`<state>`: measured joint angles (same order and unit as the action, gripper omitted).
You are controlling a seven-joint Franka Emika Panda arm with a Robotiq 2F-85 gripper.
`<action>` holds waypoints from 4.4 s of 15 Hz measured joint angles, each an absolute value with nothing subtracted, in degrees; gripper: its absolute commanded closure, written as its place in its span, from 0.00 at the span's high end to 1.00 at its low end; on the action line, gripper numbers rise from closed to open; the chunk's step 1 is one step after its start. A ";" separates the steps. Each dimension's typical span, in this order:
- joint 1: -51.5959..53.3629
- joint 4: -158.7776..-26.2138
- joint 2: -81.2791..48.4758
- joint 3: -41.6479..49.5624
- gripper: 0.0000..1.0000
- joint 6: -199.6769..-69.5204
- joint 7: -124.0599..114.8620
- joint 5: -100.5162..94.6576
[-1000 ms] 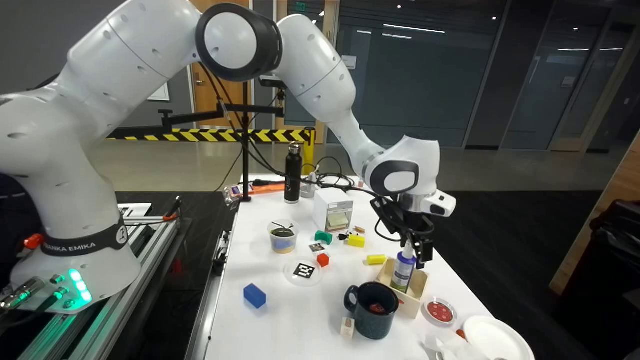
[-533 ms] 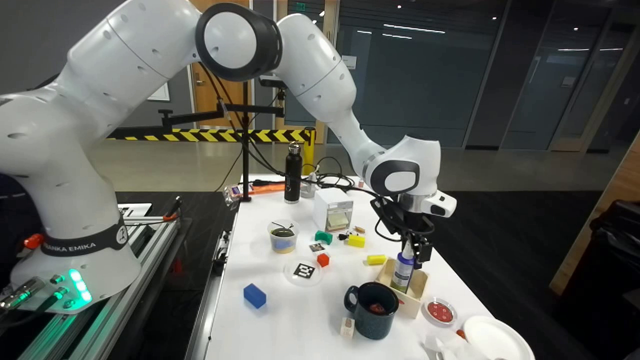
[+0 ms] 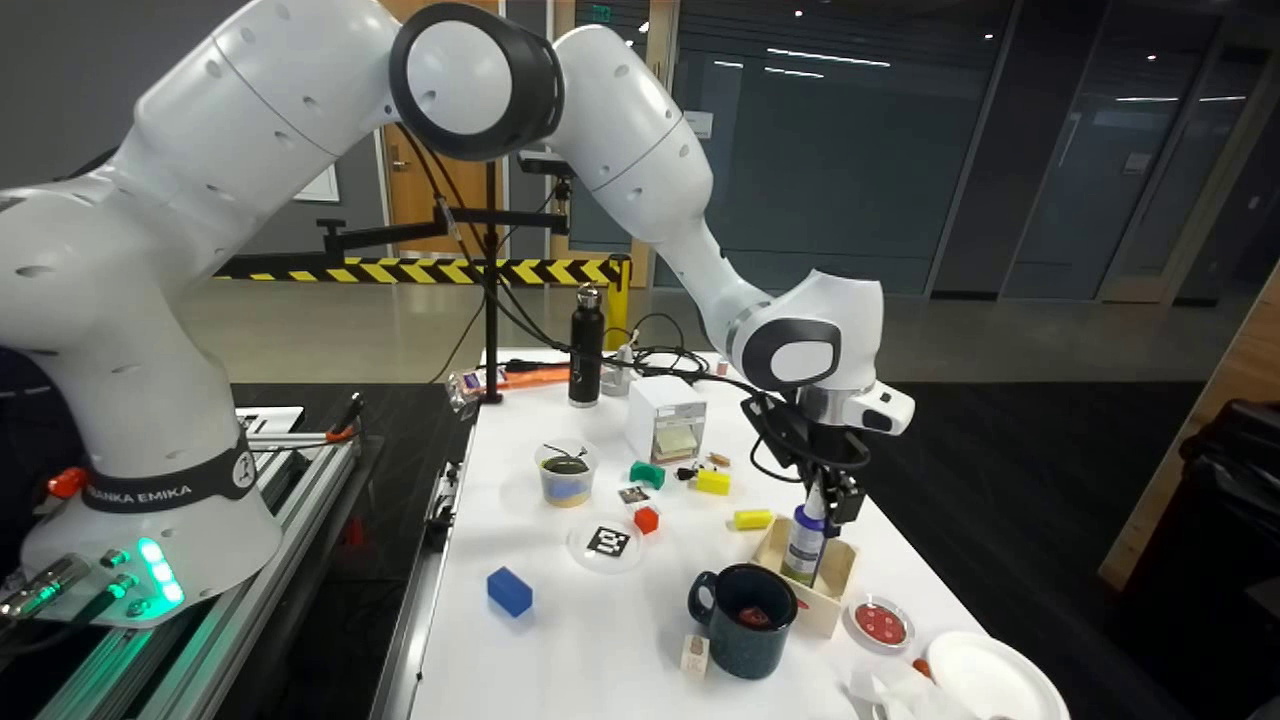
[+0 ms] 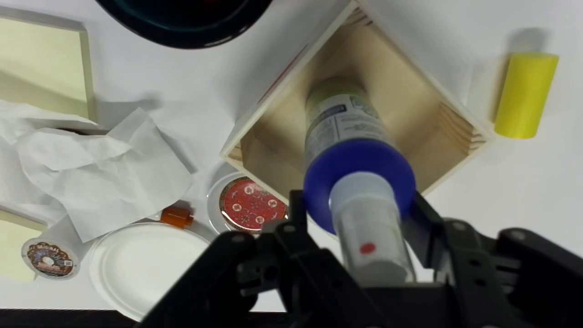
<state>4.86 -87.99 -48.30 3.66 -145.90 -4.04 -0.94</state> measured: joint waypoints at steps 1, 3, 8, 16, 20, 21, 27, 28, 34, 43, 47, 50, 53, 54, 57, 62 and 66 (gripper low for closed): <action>4.93 -87.99 -48.30 3.71 0.29 -145.89 -4.04 -0.97; 5.09 -87.98 -48.30 3.79 0.29 -145.84 -4.04 -1.16; 5.42 -87.95 -48.31 4.03 0.29 -145.78 -4.04 -1.55; 5.42 -85.46 -48.11 6.04 0.29 -141.09 -4.05 -2.32; 5.39 -83.60 -46.92 6.32 0.29 -139.28 -4.05 -2.55; 5.39 -83.22 -46.57 6.36 0.29 -138.94 -4.06 -2.56; 5.27 -82.45 -42.36 7.01 0.29 -136.05 -4.09 -2.70; 5.26 -82.46 -41.27 7.20 0.29 -135.50 -4.10 -2.87; 5.09 -84.82 -34.76 8.44 0.29 -130.82 -4.84 -4.65; 4.43 -96.12 -28.48 8.46 0.29 -131.33 -8.74 -4.85; 3.90 -102.81 -24.78 8.45 0.29 -135.27 -10.18 -4.85; 3.89 -108.39 -20.95 8.50 0.29 -138.22 -12.05 -5.06; 4.56 -114.58 -16.40 8.43 0.29 -140.04 -15.02 -7.03; 4.80 -116.54 -15.07 8.34 0.29 -140.43 -16.15 -7.95; 4.99 -121.83 -12.43 7.68 0.29 -142.09 -18.10 -9.55; 4.98 -127.61 -12.06 6.24 0.29 -147.16 -18.46 -9.74; 4.99 -128.87 -13.45 5.54 0.29 -151.03 -18.46 -9.74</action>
<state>4.99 -128.87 -13.45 5.54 -151.03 -18.46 -9.74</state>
